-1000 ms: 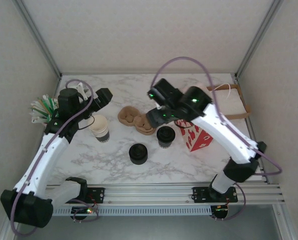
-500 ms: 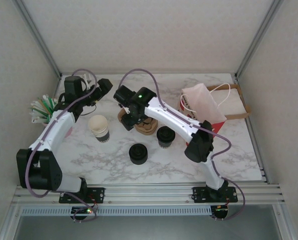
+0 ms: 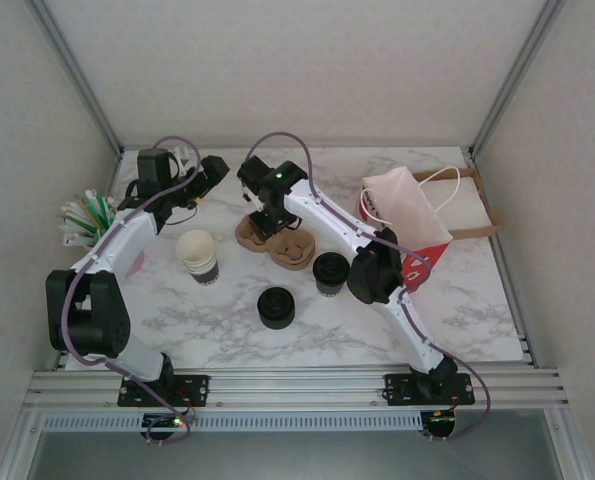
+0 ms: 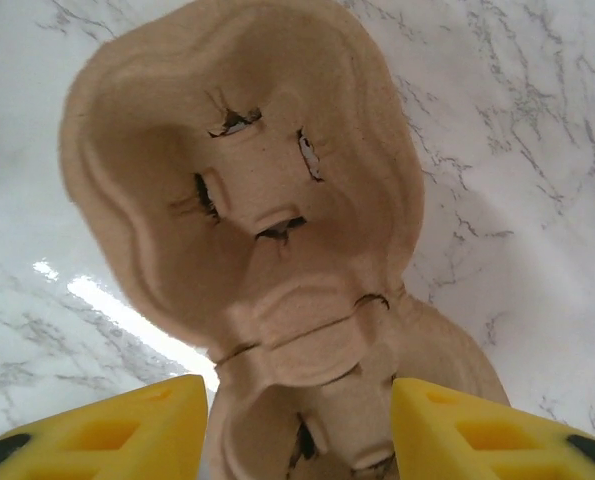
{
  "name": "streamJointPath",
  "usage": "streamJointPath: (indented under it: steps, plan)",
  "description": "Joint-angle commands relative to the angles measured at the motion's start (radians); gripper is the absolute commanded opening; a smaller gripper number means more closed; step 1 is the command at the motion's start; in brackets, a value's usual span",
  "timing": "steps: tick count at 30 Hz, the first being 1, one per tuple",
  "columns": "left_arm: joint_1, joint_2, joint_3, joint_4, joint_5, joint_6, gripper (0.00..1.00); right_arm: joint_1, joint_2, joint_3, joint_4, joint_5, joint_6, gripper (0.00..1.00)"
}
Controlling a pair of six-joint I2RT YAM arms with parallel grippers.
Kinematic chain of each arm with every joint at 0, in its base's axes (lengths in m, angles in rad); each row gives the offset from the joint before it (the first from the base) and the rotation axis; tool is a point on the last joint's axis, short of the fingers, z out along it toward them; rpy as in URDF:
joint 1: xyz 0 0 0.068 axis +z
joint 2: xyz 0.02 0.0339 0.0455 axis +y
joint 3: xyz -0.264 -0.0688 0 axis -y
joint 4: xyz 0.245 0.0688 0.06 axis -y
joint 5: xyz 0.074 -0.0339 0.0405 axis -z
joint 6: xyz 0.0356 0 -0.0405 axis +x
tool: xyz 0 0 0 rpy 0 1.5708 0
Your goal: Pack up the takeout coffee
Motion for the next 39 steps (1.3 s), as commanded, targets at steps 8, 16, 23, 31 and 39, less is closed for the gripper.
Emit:
streamJointPath:
  steps: [8, 16, 23, 31, 39]
  plan:
    - [0.009, -0.028, -0.020, 0.033, 0.021, 0.024, 1.00, -0.015, 0.093, 0.062, 0.006, -0.019, -0.099, 0.51]
    - [0.010, -0.024, -0.028, 0.039, 0.021, 0.024, 1.00, -0.022, 0.134, 0.100, -0.009, -0.006, -0.123, 0.51]
    - [0.010, -0.023, -0.028, 0.038, 0.021, 0.025, 1.00, -0.025, 0.147, 0.102, -0.014, -0.015, -0.129, 0.51]
    - [0.010, -0.023, -0.027, 0.039, 0.023, 0.027, 1.00, -0.025, 0.134, 0.097, -0.028, -0.038, -0.129, 0.55]
    - [0.010, -0.023, -0.029, 0.039, 0.025, 0.027, 1.00, -0.024, 0.124, 0.069, -0.026, -0.031, -0.135, 0.52]
